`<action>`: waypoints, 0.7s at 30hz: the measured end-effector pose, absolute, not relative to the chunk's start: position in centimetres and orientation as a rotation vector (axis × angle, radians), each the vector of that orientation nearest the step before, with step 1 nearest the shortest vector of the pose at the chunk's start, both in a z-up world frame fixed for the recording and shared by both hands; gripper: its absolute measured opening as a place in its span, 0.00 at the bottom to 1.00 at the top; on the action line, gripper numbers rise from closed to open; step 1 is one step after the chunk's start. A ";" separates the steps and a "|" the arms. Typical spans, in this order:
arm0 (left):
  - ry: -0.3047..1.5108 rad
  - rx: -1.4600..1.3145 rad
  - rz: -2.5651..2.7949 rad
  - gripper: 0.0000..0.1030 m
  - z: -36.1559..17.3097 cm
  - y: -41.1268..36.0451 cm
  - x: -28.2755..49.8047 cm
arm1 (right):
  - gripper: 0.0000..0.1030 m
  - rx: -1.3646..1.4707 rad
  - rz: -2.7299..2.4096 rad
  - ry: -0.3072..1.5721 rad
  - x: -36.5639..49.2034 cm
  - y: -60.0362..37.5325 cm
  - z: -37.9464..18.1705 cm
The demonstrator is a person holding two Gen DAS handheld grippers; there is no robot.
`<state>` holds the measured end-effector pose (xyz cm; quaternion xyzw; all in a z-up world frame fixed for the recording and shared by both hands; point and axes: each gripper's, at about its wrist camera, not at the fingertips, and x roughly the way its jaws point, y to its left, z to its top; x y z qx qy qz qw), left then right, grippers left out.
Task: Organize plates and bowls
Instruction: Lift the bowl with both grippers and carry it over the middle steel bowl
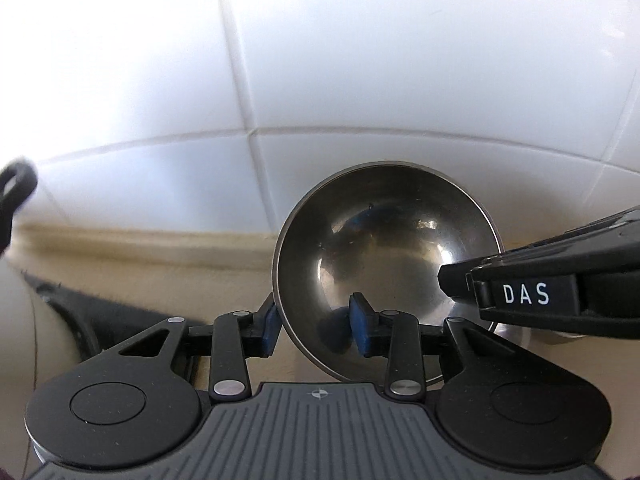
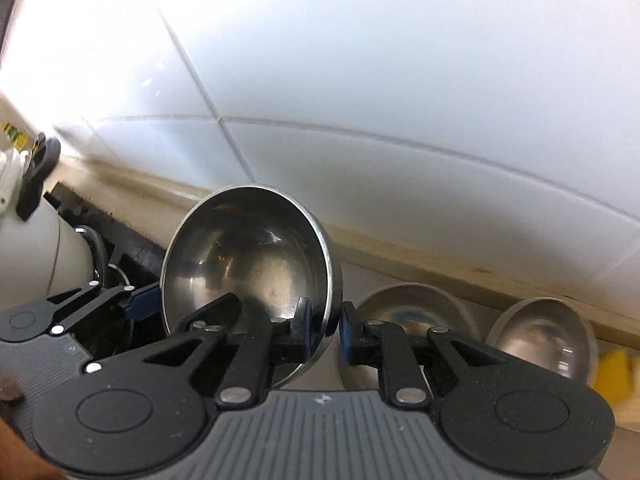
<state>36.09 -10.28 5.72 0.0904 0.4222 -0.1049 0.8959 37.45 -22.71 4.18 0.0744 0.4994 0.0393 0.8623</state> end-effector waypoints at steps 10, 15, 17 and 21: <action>0.792 0.265 -0.310 0.41 9.6 -15.6 33.5 | 0.00 0.215 0.001 0.986 33.5 -27.9 8.8; 0.792 0.298 -0.345 0.42 9.6 -17.1 33.3 | 0.00 0.214 -0.028 0.990 32.6 -29.1 9.4; 0.806 0.299 -0.343 0.42 9.2 -17.2 33.9 | 0.00 0.223 -0.035 1.000 32.7 -29.3 9.1; 0.843 0.301 -0.344 0.42 8.4 -17.3 35.8 | 0.00 0.220 -0.031 1.031 33.6 -29.0 8.3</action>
